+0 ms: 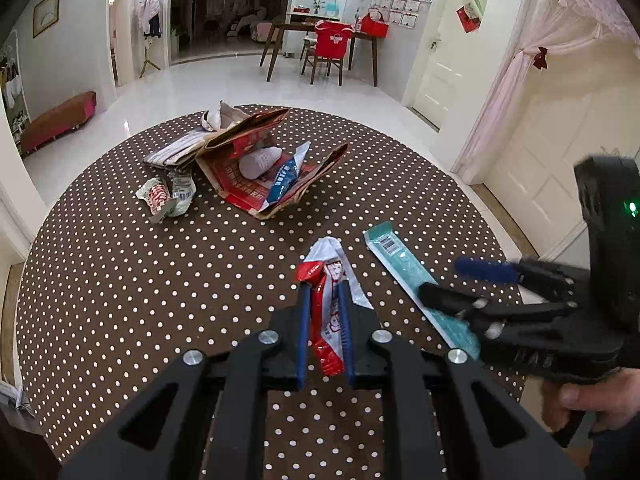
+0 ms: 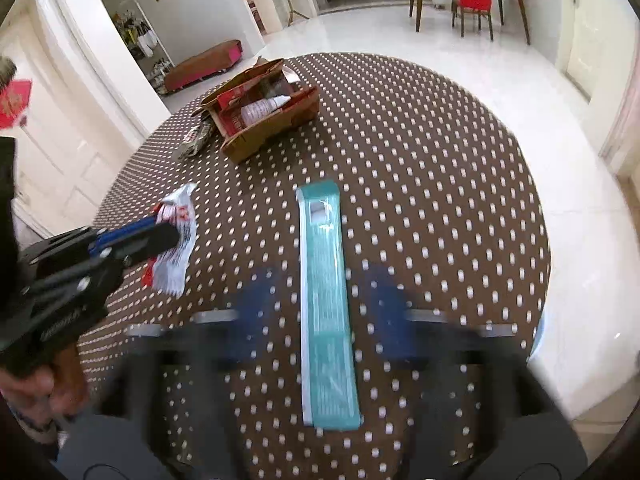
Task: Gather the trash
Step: 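Lift the teal package with the right tool while the left tool holds the red-white wrapper, then carry both items to the blue bucket and open both tools to drop them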
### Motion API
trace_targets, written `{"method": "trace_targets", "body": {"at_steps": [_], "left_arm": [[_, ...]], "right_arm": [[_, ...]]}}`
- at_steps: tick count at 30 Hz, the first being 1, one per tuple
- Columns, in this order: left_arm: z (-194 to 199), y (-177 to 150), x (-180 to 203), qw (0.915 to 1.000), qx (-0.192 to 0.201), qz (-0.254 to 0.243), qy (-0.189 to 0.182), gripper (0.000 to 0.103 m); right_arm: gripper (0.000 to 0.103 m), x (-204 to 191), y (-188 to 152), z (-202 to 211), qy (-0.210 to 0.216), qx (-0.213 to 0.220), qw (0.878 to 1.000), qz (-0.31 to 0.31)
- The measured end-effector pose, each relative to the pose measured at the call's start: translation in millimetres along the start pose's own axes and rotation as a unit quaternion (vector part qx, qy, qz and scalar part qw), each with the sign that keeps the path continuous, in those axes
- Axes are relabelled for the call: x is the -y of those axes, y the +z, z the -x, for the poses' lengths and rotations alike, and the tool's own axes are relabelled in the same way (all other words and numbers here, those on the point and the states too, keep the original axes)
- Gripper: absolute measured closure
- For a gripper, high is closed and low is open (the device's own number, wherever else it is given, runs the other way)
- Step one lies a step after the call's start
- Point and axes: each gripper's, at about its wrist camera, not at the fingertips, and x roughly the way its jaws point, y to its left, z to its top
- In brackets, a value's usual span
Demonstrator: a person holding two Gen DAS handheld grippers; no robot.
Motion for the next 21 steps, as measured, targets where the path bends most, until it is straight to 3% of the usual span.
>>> {"method": "trace_targets", "body": {"at_steps": [2, 4, 5, 6, 7, 9, 14, 21], "left_arm": [[-1, 0, 0, 1.0000, -0.001, 0.000, 0.001, 0.090], [-2, 0, -3, 1.0000, -0.004, 0.000, 0.003, 0.090], [-3, -1, -5, 1.0000, -0.004, 0.001, 0.004, 0.090], [-4, -1, -6, 1.0000, -0.005, 0.003, 0.005, 0.090], [-5, -1, -7, 1.0000, -0.007, 0.004, 0.005, 0.090], [-6, -1, -8, 1.0000, -0.007, 0.003, 0.005, 0.090], [-7, 1, -5, 1.0000, -0.006, -0.003, 0.003, 0.090], [-15, 9, 13, 0.9996, -0.010, -0.026, -0.006, 0.090]], "right_arm": [[0.034, -9, 5, -10, -0.019, -0.009, 0.999, 0.026], [0.058, -21, 4, -23, -0.059, -0.025, 0.996, 0.064], [0.059, -27, 4, -27, -0.088, -0.018, 0.992, 0.090], [0.071, -30, 4, -27, -0.092, -0.017, 0.991, 0.098], [0.076, -30, 5, -27, -0.085, -0.019, 0.992, 0.094], [0.076, -29, 6, -28, -0.093, -0.021, 0.990, 0.100], [0.077, -7, 2, -15, -0.041, -0.008, 0.998, 0.045], [0.077, 41, -1, 20, -0.015, 0.035, 0.999, -0.019]]}}
